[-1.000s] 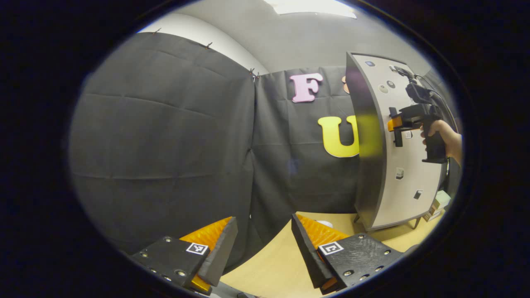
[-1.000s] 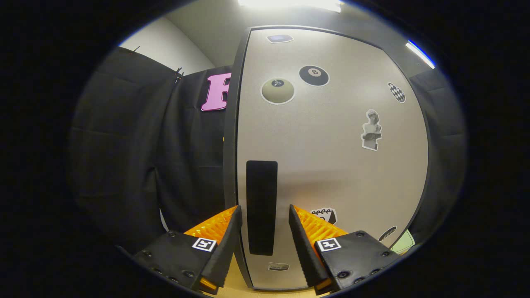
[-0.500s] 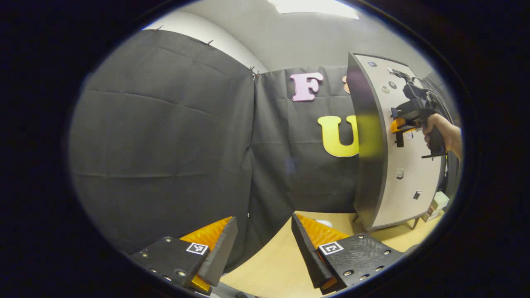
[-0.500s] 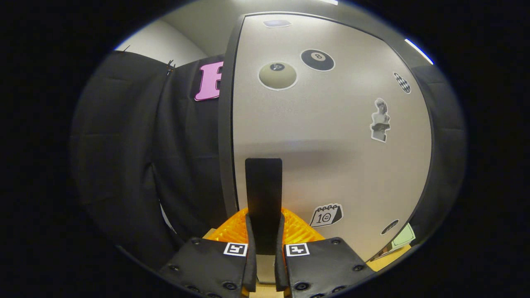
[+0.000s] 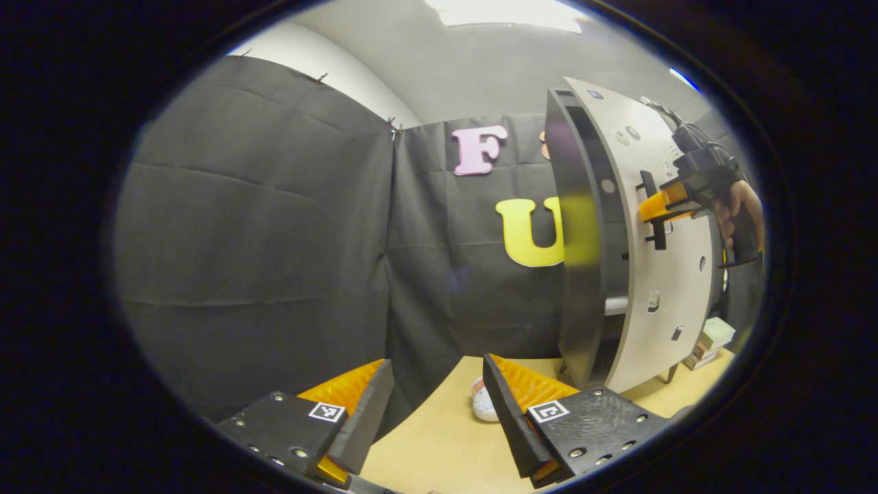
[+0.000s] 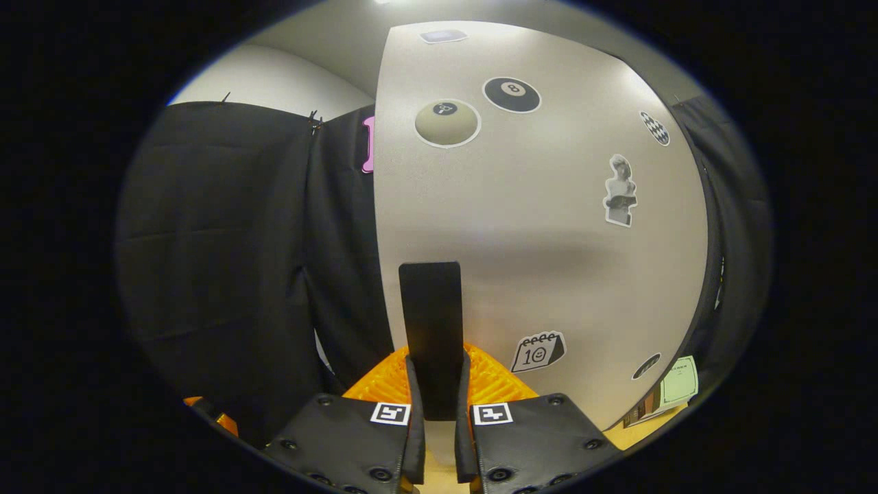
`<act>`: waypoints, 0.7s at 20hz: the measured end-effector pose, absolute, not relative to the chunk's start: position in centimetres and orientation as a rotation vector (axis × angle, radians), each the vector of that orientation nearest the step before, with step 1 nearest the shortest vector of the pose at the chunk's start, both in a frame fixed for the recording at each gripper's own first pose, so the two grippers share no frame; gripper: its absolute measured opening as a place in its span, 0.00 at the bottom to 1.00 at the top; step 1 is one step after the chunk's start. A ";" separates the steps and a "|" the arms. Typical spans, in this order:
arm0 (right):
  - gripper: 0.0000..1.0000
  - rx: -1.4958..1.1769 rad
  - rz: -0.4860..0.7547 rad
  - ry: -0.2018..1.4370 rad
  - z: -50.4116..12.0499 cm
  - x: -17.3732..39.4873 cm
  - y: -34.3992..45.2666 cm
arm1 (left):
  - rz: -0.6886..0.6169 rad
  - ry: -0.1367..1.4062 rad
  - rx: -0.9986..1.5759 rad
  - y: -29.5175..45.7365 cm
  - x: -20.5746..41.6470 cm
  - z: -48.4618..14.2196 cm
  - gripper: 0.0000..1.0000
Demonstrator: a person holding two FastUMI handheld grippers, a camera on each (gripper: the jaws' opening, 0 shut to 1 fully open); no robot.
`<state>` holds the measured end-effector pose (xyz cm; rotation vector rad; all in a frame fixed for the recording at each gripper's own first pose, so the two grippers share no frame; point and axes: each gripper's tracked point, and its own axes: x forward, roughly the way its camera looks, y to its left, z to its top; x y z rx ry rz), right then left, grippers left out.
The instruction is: Open the cabinet door with the right hand, grasp the bottle in the cabinet with the left hand and place it on the coaster, then close the cabinet door with the right hand.
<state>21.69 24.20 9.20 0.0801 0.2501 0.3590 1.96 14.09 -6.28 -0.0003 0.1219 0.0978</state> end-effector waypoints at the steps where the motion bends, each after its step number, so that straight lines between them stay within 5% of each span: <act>1: 0.19 0.085 0.375 0.249 9.2 21.6 24.1 | 0.084 0.117 0.002 12.9 2.0 -5.8 0.79; 14: 0.19 0.100 0.537 0.251 9.2 22.1 23.5 | -0.039 0.069 0.020 1.3 2.4 -2.5 0.81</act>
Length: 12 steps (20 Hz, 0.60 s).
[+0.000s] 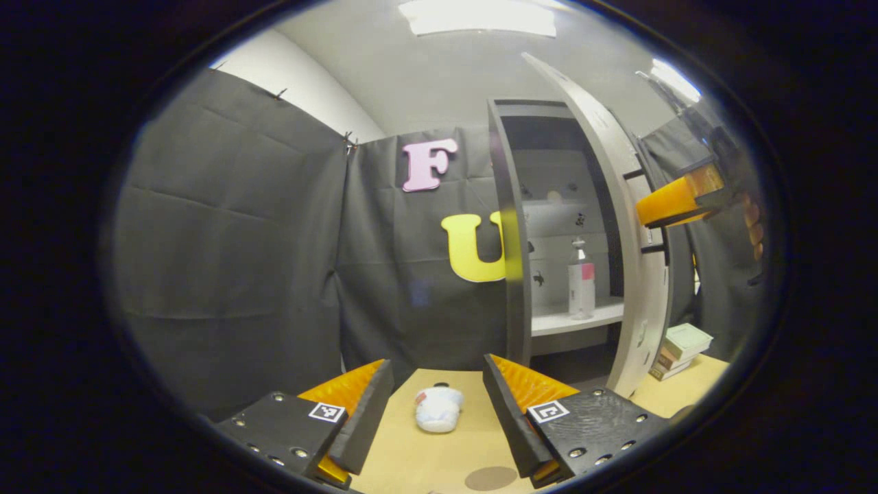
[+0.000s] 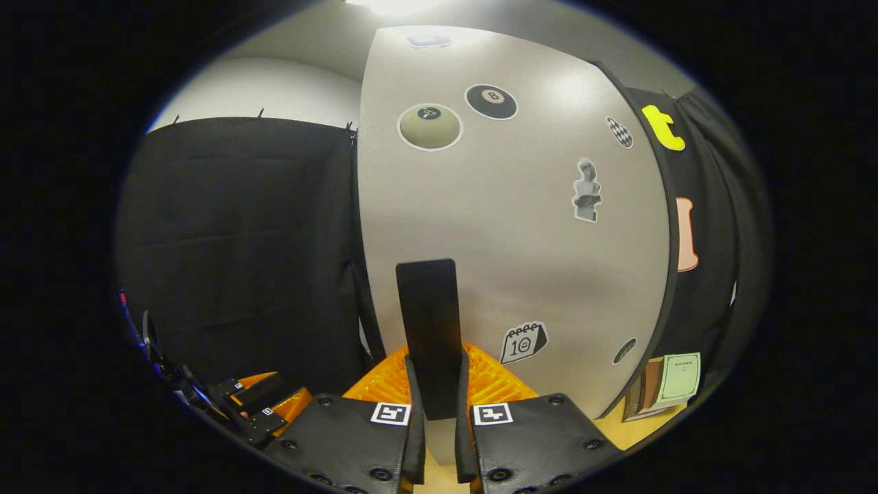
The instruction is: Open the cabinet door with the right hand, grasp the bottle in the cabinet with the left hand and place it on the coaster, then close the cabinet door with the right hand.
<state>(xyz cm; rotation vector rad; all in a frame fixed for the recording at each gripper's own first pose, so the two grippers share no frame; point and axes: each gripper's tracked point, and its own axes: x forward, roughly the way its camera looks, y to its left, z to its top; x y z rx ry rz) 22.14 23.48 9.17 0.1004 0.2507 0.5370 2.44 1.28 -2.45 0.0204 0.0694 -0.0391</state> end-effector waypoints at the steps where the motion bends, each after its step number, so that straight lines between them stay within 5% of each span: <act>1: 0.17 0.100 0.544 0.252 9.2 22.1 23.4 | -0.052 0.067 0.021 0.3 2.6 -2.2 0.81; 12: 0.16 0.101 0.558 0.252 9.2 21.2 20.8 | -0.216 0.036 -0.001 -11.0 3.1 -0.7 0.79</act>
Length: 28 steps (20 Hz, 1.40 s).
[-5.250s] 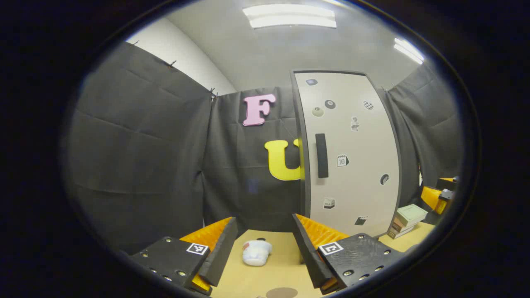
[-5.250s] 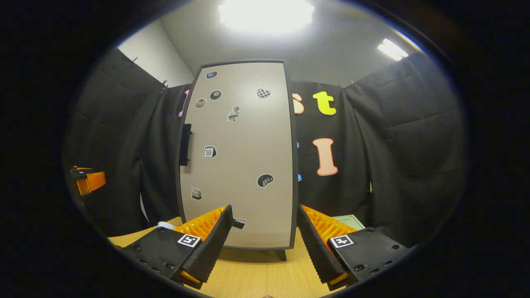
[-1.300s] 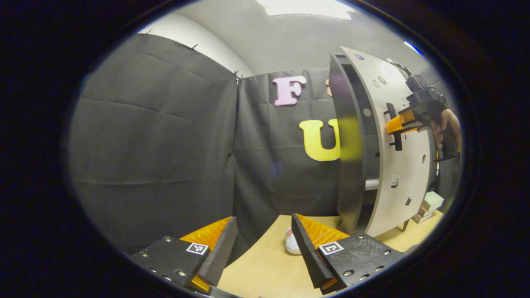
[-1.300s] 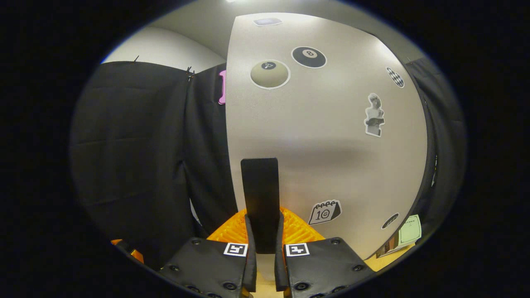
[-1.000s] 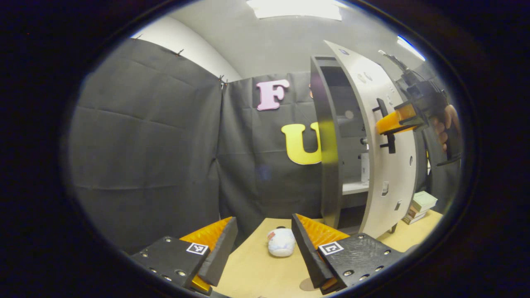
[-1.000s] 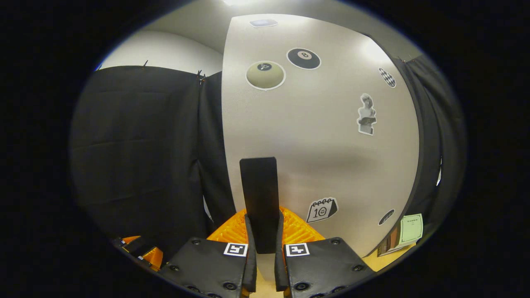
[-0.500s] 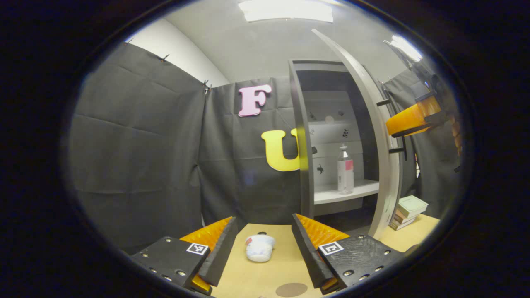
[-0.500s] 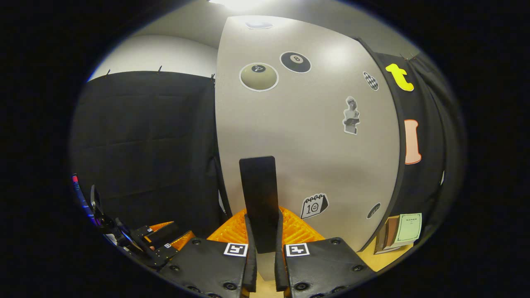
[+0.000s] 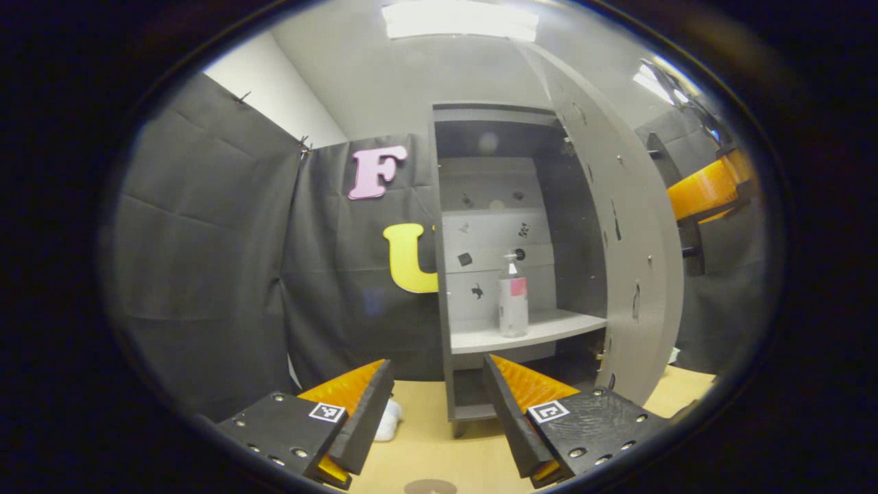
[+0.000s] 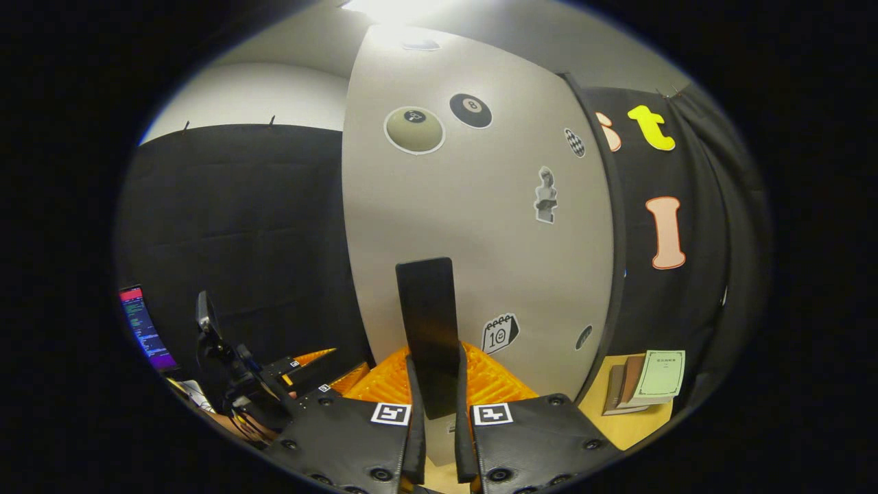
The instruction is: Open the cabinet door with the right hand, grasp the bottle in the cabinet with the left hand and place it on the coaster, then close the cabinet door with the right hand.
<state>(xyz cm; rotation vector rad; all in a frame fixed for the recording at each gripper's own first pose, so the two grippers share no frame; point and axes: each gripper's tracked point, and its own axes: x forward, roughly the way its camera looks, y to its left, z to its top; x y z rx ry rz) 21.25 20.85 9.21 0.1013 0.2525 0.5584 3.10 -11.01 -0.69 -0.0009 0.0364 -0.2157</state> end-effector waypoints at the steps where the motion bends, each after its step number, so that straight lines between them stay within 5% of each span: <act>1: 0.16 0.098 0.553 0.248 9.2 21.2 20.6 | -0.229 0.036 -0.001 -11.9 3.1 -0.6 0.79; 12: 0.19 0.084 0.472 0.239 9.2 21.0 17.9 | -0.302 0.047 -0.016 -18.4 1.8 -0.7 0.79; 23: 0.16 0.104 0.226 0.213 8.9 22.2 13.9 | -0.337 0.050 0.005 -22.5 0.8 -0.4 0.79; 28: 0.12 0.183 0.286 0.198 9.4 22.2 15.8 | -0.332 0.061 0.017 -23.7 0.4 -0.7 0.79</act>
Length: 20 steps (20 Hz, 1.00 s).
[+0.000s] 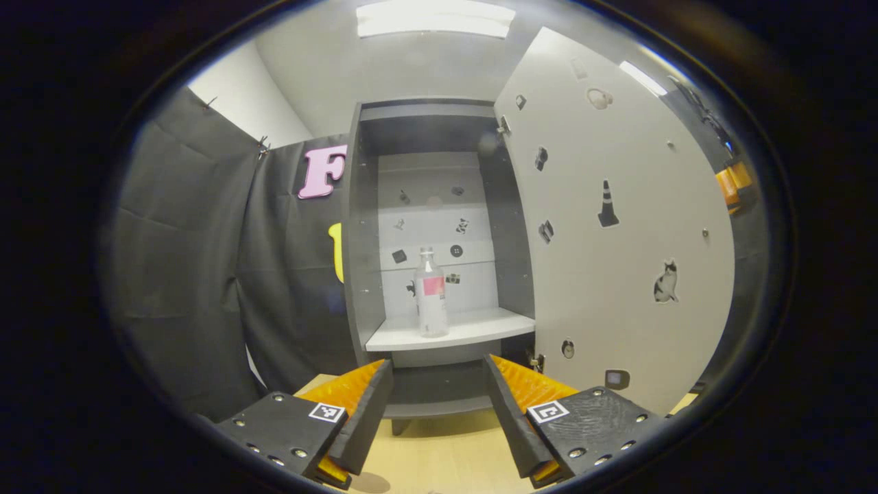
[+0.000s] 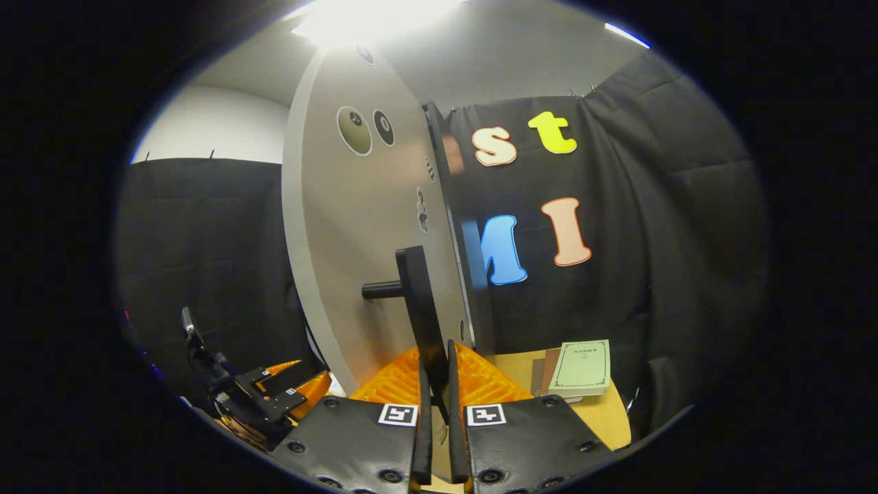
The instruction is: Open the cabinet door with the right hand, grasp the bottle in the cabinet with the left hand and place it on the coaster, then close the cabinet door with the right hand.
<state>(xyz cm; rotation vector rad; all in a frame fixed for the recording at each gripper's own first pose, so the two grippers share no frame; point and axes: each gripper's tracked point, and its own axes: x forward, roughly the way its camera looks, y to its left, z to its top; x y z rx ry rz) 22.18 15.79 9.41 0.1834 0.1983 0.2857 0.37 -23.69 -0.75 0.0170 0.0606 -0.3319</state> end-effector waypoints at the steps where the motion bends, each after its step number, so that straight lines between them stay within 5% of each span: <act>1: 0.08 0.156 0.277 0.199 9.1 22.2 15.2 | -0.328 0.062 0.015 -23.8 0.2 -0.7 0.79; 7: 0.12 0.193 0.367 0.220 9.6 19.6 14.2 | -0.296 0.060 0.017 -25.5 0.8 -0.6 0.79; 10: 0.16 0.120 0.225 0.186 9.2 19.6 8.1 | -0.291 0.054 0.003 -26.3 1.3 0.0 0.79; 12: 0.05 0.114 0.153 0.189 8.1 19.8 5.9 | -0.289 0.054 -0.005 -26.5 2.1 0.7 0.79; 15: 1.00 0.090 0.057 0.187 6.8 20.2 3.5 | -0.317 0.048 -0.011 -26.8 3.9 2.7 0.79; 20: 0.98 0.034 -0.057 0.202 4.9 20.8 1.5 | -0.385 0.061 -0.063 -27.2 8.9 4.9 0.79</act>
